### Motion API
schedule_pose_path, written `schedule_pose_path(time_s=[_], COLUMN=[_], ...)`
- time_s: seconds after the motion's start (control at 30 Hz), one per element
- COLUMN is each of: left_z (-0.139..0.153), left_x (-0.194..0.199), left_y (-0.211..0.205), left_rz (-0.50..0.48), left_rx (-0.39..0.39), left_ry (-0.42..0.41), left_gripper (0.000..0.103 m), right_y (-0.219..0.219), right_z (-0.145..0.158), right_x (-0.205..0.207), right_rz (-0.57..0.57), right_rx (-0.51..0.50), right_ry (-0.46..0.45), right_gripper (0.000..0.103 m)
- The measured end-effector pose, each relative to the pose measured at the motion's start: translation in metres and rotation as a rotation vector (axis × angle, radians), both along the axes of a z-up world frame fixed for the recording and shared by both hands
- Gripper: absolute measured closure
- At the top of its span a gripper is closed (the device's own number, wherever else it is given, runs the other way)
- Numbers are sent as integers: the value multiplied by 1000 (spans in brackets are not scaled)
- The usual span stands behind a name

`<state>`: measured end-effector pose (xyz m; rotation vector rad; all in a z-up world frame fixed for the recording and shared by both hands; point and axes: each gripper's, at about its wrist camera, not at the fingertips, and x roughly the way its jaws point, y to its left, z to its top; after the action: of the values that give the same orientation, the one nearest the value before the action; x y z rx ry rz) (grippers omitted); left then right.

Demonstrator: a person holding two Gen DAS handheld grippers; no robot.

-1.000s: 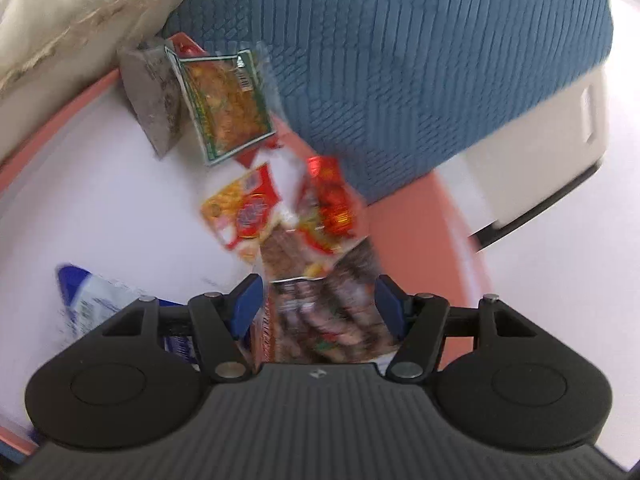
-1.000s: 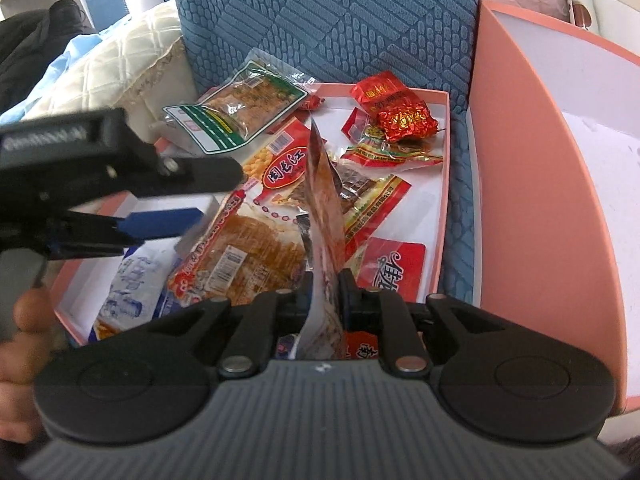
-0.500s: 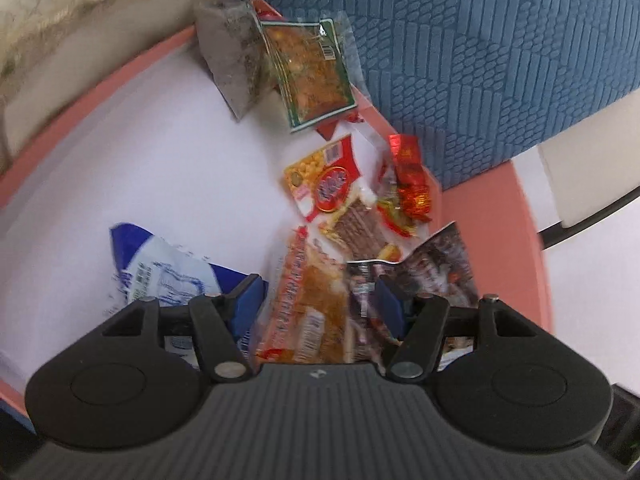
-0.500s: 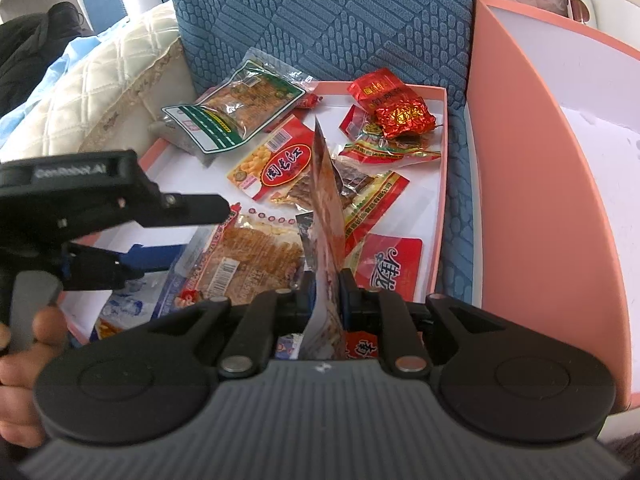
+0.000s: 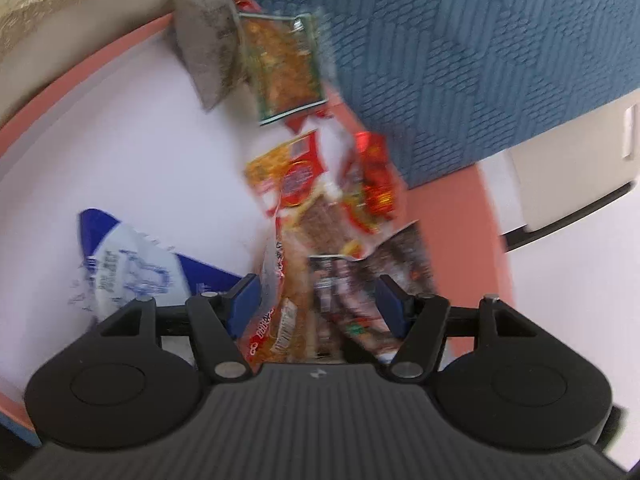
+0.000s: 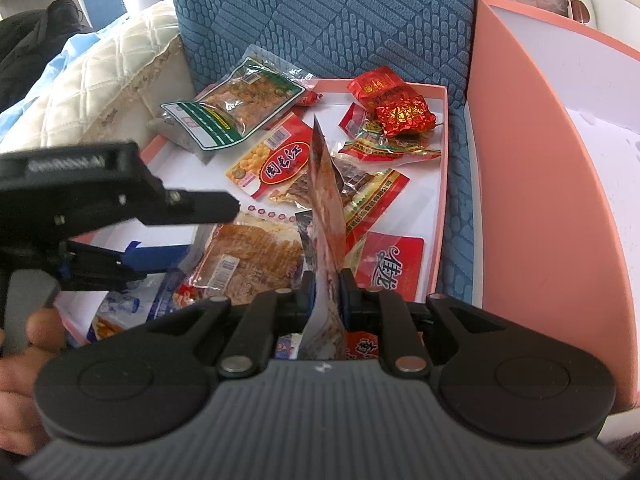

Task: Organize snacks
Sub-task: 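Lift both held bags up off the tray with both grippers, then carry both bags over the pink box and open both grippers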

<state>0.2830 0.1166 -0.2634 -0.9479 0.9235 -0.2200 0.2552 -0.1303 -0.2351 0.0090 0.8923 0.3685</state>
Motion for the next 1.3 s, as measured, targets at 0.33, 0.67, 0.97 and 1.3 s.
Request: schedule_pose_path(time_s=[0.33,0.67,0.97,1.3], left_z=[-10,-12,23,72], left_x=[2,4,-25,-65], left_y=[0,-28,-39,-46], left_rz=[14,-26,18,78], left_rx=[-59,126,248,329], left_ry=[76,116,13,-6], left_gripper=[36,80,89,89], right_y=[0,0,-3,-19], right_z=[-1,1,16,52], right_x=[0,-1,-15,-36], right_rz=[-2,-1,-19,-34], right_rx=[-1,-7,-6,19], right_ry=[1,-5,-50,-90], right_gripper=[88,88,88,88])
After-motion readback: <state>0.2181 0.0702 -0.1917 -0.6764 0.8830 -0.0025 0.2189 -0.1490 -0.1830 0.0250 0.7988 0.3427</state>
